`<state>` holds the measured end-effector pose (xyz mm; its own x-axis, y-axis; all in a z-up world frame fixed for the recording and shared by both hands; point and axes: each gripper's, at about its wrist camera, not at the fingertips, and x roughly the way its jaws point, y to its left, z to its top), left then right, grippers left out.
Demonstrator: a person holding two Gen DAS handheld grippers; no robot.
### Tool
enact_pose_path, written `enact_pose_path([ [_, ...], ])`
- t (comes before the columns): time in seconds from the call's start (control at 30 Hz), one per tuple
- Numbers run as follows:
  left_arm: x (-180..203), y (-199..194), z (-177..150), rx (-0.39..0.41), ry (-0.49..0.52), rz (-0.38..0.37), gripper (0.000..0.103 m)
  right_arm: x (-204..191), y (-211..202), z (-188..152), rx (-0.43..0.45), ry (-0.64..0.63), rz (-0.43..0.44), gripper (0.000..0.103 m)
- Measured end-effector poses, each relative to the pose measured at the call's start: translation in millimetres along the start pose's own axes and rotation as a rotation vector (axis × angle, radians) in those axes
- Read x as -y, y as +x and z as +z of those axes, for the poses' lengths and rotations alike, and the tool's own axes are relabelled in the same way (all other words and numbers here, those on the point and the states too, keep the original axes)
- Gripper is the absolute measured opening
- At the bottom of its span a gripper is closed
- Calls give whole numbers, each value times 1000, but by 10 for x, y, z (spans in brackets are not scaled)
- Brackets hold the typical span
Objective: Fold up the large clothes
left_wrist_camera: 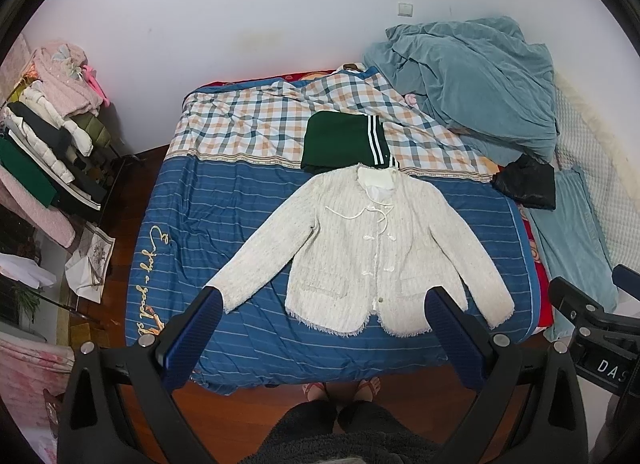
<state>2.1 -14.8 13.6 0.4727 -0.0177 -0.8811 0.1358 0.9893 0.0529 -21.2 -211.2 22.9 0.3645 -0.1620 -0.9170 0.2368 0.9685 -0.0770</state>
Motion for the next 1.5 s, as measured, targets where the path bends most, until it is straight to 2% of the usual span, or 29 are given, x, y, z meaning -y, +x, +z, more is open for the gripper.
enact_pose_path([
  [0.83, -15, -6, -10, 4, -1, -4, 103, -59, -80, 45, 8, -9, -8, 103],
  [1.2, -25, 44, 101, 19, -4, -10, 103, -34, -16, 52, 4, 7, -7, 103],
  [1.33, -95, 307, 191, 87, -15, 46, 103, 94, 183, 68, 39, 86, 28, 103],
  [1.43, -148, 673, 247, 84, -9, 77, 103, 282, 547, 24, 10, 193, 27, 103],
  [1.5, -207, 943, 251, 78, -11, 84, 103, 435, 830, -42, -2, 277, 25, 94],
])
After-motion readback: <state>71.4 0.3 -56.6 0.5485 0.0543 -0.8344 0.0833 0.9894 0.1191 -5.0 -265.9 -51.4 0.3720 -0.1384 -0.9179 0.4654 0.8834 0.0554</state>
